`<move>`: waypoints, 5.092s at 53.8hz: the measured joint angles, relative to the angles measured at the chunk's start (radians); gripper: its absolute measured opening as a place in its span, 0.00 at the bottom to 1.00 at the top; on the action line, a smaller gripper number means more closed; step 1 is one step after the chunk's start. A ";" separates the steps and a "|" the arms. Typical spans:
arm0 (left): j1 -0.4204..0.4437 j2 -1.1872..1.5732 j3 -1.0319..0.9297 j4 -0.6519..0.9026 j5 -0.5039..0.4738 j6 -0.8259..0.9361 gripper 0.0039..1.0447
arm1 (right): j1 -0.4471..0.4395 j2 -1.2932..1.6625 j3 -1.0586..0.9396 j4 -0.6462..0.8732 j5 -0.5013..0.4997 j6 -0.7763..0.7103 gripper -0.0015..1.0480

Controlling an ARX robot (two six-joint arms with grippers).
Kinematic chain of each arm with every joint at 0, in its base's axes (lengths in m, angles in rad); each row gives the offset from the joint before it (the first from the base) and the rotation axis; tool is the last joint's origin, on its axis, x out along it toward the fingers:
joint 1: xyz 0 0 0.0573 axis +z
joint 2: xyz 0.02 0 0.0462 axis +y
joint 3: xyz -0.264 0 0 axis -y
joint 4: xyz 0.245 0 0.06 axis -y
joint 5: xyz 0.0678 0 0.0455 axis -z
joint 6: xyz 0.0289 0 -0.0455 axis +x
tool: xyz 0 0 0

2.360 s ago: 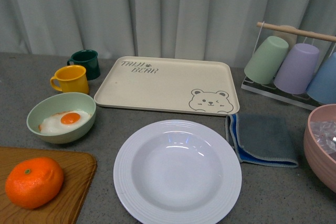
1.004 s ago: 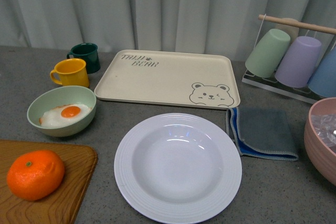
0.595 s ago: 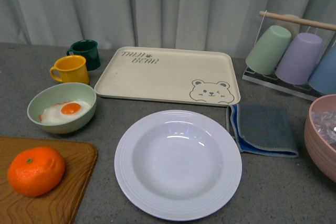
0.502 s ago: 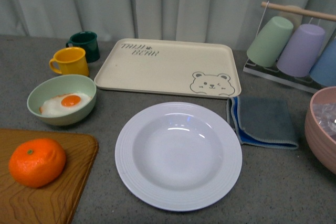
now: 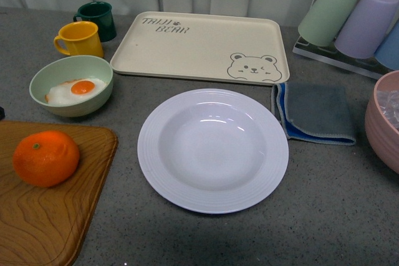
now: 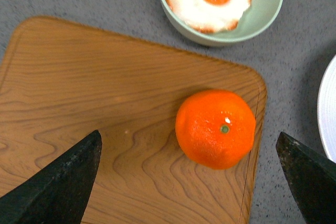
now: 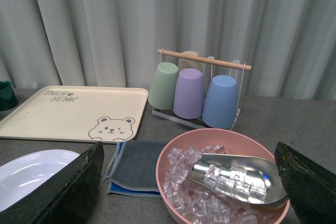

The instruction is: Place orange and plate with both arms

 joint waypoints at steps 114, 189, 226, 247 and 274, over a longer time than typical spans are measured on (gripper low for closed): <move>-0.441 0.474 0.422 -0.015 0.051 -0.057 0.56 | 0.000 0.000 0.000 0.000 0.000 0.000 0.91; -0.560 0.509 0.443 0.080 -0.058 -0.109 0.92 | 0.000 0.000 0.000 0.000 0.000 0.000 0.91; -0.196 -0.211 -0.365 0.935 -0.130 0.124 0.03 | 0.000 0.000 0.000 0.000 0.000 0.000 0.91; -0.107 -0.527 -0.439 0.695 -0.040 0.124 0.03 | 0.000 0.000 0.000 0.000 0.000 0.000 0.91; -0.014 -0.904 -0.444 0.357 0.048 0.125 0.03 | 0.000 0.000 0.000 0.000 0.000 0.000 0.91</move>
